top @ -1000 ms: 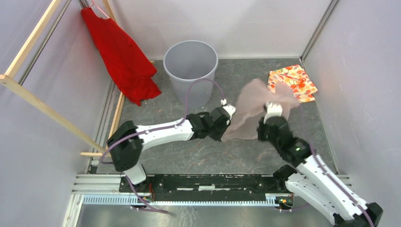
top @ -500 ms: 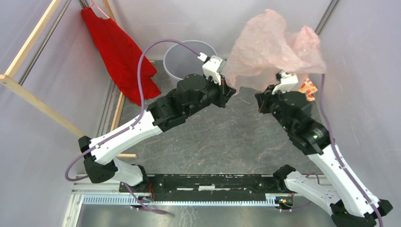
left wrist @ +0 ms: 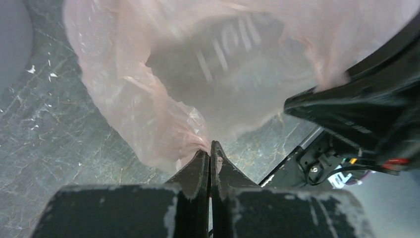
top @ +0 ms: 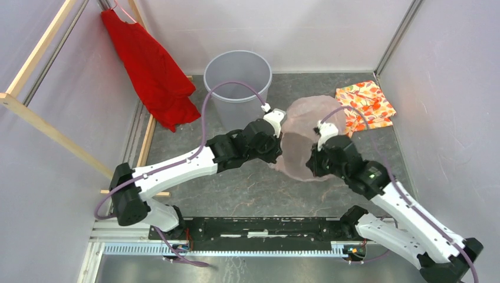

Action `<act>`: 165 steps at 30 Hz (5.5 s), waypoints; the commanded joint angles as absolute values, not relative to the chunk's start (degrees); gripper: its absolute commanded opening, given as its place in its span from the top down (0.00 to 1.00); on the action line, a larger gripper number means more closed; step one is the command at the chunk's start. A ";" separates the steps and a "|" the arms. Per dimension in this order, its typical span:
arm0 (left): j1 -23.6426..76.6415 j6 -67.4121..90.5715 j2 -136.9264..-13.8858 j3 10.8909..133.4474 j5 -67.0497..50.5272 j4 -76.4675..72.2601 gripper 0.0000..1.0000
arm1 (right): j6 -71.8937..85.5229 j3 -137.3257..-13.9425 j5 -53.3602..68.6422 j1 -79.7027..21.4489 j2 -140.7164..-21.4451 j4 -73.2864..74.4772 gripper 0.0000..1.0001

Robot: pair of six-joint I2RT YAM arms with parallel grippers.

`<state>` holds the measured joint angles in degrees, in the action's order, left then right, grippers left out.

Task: Put the trash bags into the trash bin

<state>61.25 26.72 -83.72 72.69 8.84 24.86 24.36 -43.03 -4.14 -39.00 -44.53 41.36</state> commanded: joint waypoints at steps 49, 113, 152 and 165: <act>53.59 55.18 -82.49 86.66 -14.38 16.80 0.98 | 17.96 -54.41 4.89 -39.15 -43.80 14.44 0.32; 20.74 22.95 -103.38 110.17 21.22 44.28 0.59 | 10.08 -102.92 -11.27 -39.65 -57.98 27.37 1.00; 38.45 30.26 -81.05 87.79 12.92 40.96 0.73 | 28.89 -99.06 6.69 -41.62 -74.18 -20.33 1.00; 38.69 32.57 -72.59 85.82 16.97 39.64 0.42 | 32.32 -99.27 5.67 -42.83 -75.57 -22.47 1.00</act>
<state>38.39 29.56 -77.65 86.39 13.45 41.85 28.99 -98.48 6.02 -42.17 -74.98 -18.79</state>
